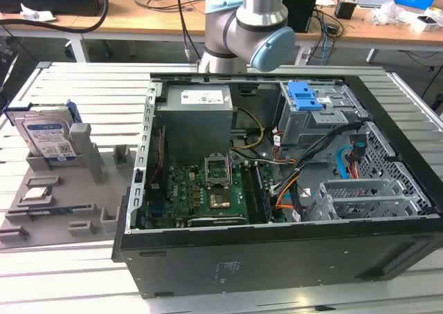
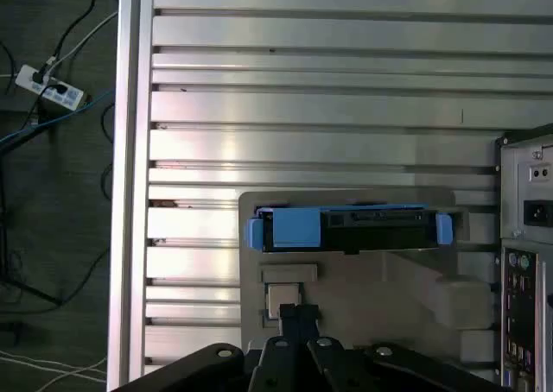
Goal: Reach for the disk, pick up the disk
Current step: 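Pick up the disk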
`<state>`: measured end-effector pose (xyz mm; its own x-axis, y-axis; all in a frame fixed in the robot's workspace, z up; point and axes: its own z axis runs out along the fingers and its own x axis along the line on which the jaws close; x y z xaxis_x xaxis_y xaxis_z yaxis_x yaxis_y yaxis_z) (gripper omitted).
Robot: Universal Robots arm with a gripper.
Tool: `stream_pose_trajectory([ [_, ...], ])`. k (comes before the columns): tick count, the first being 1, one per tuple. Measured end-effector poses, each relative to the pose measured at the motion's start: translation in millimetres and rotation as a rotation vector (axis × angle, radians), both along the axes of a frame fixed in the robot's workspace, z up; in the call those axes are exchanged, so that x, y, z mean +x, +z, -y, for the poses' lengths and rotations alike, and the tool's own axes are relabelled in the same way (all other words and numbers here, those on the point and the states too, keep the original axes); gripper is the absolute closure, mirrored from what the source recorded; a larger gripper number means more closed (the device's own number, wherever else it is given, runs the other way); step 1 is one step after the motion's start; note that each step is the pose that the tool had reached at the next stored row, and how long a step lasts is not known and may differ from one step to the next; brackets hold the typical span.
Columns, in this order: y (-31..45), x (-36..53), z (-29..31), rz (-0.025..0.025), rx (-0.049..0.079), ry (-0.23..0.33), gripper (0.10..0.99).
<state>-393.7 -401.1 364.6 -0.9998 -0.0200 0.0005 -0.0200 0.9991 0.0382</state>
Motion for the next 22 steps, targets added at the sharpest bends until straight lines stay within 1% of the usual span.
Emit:
stream_pose_trajectory([
  [2, 0.0, 0.0, 0.0, 0.0000, 0.000, 0.014, 0.980],
  [4, 0.0, 0.0, 0.0, 0.0000, 0.000, 0.058, 0.980],
  [9, 0.0, 0.0, 0.0, 0.0000, 0.000, 0.141, 0.980],
  [10, 0.0, 0.0, 0.0, 0.0000, 0.000, 0.169, 0.980],
  [19, 0.0, 0.0, 0.0, -0.0001, 0.000, 0.260, 0.980],
  [22, 0.0, 0.0, 0.0, 0.0000, 0.000, 0.276, 0.980],
])
